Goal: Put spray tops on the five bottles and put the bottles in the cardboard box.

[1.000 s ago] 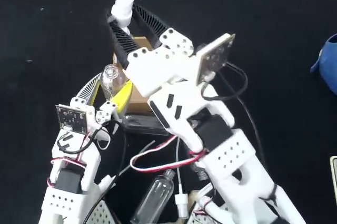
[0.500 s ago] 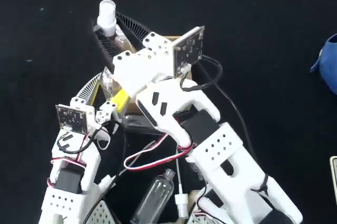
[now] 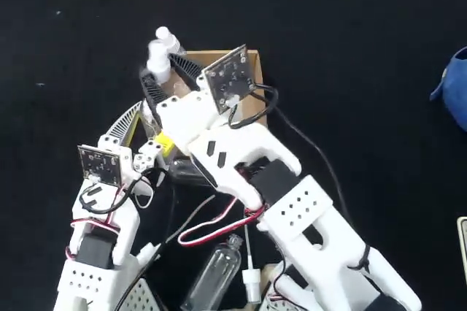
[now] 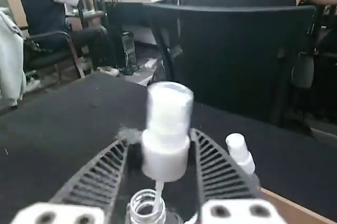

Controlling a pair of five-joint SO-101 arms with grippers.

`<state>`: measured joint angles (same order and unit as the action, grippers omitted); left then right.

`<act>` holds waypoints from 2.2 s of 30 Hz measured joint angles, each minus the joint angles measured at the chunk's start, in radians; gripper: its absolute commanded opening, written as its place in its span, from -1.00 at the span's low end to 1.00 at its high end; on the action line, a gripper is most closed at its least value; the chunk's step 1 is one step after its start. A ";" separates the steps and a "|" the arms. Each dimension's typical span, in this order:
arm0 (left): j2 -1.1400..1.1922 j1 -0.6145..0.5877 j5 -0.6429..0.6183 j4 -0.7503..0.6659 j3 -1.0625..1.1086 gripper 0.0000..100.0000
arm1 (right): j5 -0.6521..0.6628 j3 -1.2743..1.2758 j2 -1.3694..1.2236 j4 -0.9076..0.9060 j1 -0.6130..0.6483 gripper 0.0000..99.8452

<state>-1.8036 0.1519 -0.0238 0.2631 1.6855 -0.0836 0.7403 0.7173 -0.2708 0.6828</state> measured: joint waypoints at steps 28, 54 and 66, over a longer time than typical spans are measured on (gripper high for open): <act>0.000 -0.003 0.000 0.000 0.000 -0.94 | 0.011 -0.190 0.204 -0.632 -0.457 -0.69; 0.000 -0.005 0.000 0.000 0.000 -0.94 | 0.011 0.015 -0.445 -0.341 -0.491 -0.60; 0.000 -0.005 0.000 0.000 0.000 -0.94 | 0.011 0.015 -0.560 -0.327 -0.491 -0.72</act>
<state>-1.8036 0.1473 -0.0238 0.2631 1.6855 -0.0729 0.7557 0.1573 -0.5976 0.1918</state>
